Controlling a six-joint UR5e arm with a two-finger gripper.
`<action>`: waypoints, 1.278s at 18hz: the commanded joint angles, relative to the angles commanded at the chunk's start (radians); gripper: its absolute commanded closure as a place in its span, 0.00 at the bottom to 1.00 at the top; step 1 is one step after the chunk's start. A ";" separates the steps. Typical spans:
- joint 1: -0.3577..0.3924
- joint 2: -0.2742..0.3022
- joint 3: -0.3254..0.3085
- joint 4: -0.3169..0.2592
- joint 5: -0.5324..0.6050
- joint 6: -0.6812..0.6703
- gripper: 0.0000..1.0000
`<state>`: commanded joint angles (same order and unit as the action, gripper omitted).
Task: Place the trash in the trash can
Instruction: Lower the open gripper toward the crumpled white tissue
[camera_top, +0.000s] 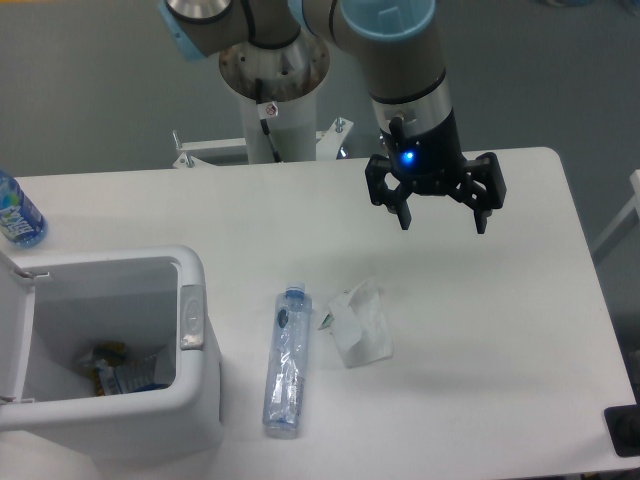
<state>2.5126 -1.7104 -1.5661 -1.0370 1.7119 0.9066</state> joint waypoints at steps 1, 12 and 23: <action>0.003 0.000 -0.003 0.009 -0.002 0.006 0.00; -0.008 -0.015 -0.104 0.058 -0.005 -0.012 0.00; -0.094 -0.167 -0.244 0.189 -0.009 -0.009 0.00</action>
<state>2.4191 -1.8776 -1.8100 -0.8483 1.7027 0.8974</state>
